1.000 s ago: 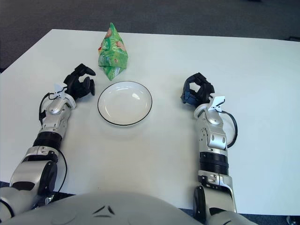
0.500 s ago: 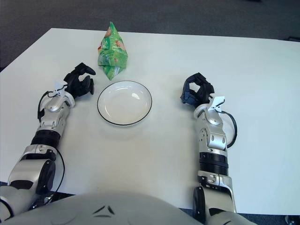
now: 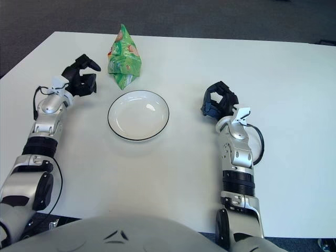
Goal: Put the snack into the plate.
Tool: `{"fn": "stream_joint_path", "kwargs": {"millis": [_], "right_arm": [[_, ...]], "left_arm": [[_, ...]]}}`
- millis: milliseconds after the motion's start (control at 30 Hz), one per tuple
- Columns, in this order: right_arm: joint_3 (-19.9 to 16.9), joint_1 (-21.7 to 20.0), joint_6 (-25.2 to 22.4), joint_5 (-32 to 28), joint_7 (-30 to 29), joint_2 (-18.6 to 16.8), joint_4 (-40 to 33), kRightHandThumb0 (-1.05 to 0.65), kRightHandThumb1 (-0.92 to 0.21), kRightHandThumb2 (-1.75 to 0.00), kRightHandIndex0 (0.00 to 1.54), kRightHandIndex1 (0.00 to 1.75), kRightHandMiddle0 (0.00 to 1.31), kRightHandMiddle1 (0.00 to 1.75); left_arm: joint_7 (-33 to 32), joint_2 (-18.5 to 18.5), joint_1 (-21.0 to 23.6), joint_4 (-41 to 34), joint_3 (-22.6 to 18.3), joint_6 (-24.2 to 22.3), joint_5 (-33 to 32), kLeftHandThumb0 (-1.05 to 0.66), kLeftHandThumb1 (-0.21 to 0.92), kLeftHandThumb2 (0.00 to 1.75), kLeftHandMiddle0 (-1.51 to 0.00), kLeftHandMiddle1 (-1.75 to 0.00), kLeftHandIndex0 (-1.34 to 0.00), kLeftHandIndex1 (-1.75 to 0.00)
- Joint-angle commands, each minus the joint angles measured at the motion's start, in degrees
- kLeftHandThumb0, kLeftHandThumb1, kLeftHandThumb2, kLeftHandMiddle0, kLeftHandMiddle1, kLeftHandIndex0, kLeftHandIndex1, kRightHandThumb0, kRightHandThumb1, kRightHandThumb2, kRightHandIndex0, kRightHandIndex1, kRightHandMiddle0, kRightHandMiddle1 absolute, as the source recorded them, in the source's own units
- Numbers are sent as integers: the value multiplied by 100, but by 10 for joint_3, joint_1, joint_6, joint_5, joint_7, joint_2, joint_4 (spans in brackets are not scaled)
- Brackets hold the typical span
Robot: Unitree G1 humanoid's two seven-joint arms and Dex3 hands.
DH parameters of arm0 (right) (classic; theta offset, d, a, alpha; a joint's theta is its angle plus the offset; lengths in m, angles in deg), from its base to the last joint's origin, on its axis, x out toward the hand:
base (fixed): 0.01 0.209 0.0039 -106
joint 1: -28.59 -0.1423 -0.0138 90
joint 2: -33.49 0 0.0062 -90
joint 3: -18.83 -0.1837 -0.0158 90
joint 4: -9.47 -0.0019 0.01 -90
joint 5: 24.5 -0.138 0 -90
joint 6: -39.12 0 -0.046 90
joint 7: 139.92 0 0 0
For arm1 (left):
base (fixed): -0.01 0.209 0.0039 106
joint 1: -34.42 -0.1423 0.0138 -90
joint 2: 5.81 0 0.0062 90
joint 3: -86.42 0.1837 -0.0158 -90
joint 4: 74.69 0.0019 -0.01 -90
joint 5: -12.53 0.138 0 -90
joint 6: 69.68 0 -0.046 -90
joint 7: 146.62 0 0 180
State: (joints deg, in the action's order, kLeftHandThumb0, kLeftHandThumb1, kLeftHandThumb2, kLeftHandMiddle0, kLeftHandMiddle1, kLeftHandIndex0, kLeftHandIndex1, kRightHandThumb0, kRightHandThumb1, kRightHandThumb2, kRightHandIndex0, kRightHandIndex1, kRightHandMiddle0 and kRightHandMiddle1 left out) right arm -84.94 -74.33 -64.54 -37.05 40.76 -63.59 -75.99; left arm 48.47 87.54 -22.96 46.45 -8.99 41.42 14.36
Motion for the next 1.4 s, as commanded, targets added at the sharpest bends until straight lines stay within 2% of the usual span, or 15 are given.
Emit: {"fn": "stream_joint_path", "kwargs": {"millis": [0, 200, 300, 633, 700, 767, 833, 900, 933, 967, 1067, 1133, 1200, 1300, 1367], "right_arm": [[1, 24, -28, -3, 1, -10, 32, -46, -38, -124, 127, 175, 56, 175], [1, 24, -27, -3, 2, -10, 34, -46, -39, -123, 127, 175, 56, 175], [1, 24, -27, -3, 4, -9, 35, -46, -39, -123, 127, 175, 56, 175], [-1, 25, -26, -3, 10, -9, 37, -46, -39, -123, 127, 175, 56, 175], [-1, 25, -27, -3, 10, -8, 36, -46, -38, -123, 127, 175, 56, 175], [-1, 25, -27, -3, 10, -8, 36, -46, -38, -124, 126, 175, 56, 175], [0, 27, -27, -2, 10, -9, 34, -46, -38, -124, 126, 175, 56, 175], [0, 27, -27, -2, 9, -10, 34, -46, -38, -124, 126, 175, 56, 175], [0, 27, -26, -2, 9, -10, 34, -46, -38, -124, 126, 175, 57, 175], [0, 27, -26, -2, 9, -10, 34, -46, -38, -124, 126, 175, 57, 175], [1, 27, -24, -1, 10, -9, 35, -46, -38, -124, 126, 175, 57, 175], [1, 27, -24, -1, 11, -9, 35, -46, -38, -124, 126, 175, 57, 175], [1, 28, -23, -1, 11, -8, 36, -46, -38, -124, 126, 175, 57, 175], [2, 29, -23, 0, 10, -9, 35, -46, -38, -124, 126, 175, 57, 175], [2, 29, -23, 0, 10, -9, 34, -46, -38, -124, 126, 175, 57, 175]], "left_arm": [[-13, 17, 38, 12, 15, 33, 30, -37, 74, 78, -93, -175, -31, -175], [-54, 43, 80, 58, 38, 97, 94, -37, 75, 76, -84, -175, -30, -175], [-101, 65, 98, 83, 61, 134, 156, -37, 75, 76, -79, -175, -30, -175], [-199, 103, 145, 122, 107, 193, 262, -37, 76, 74, -70, -173, -29, -175], [-232, 116, 161, 129, 125, 206, 303, -37, 77, 73, -68, -172, -28, -175], [-267, 126, 179, 138, 146, 215, 342, -19, 66, 88, -61, -167, -25, -175], [-297, 131, 197, 149, 166, 224, 375, -10, 64, 89, -56, -162, -22, -175], [-315, 137, 215, 164, 186, 237, 401, -5, 74, 75, -45, -158, -15, -175], [-317, 141, 225, 174, 197, 246, 412, -15, 80, 67, -37, -146, -16, -175], [-320, 144, 233, 182, 206, 252, 419, -29, 77, 69, -31, -132, -10, -157], [-333, 153, 264, 217, 239, 267, 451, -48, 69, 78, -22, -106, -3, -128], [-347, 156, 276, 232, 253, 274, 465, -54, 67, 79, -19, -95, -2, -117], [-388, 164, 305, 258, 292, 272, 515, -59, 66, 77, -17, -88, -1, -109], [-451, 171, 338, 283, 344, 269, 578, -80, 79, 52, -10, -53, 0, -75], [-486, 173, 352, 295, 369, 271, 604, -86, 83, 43, -8, -41, 0, -62]]}}
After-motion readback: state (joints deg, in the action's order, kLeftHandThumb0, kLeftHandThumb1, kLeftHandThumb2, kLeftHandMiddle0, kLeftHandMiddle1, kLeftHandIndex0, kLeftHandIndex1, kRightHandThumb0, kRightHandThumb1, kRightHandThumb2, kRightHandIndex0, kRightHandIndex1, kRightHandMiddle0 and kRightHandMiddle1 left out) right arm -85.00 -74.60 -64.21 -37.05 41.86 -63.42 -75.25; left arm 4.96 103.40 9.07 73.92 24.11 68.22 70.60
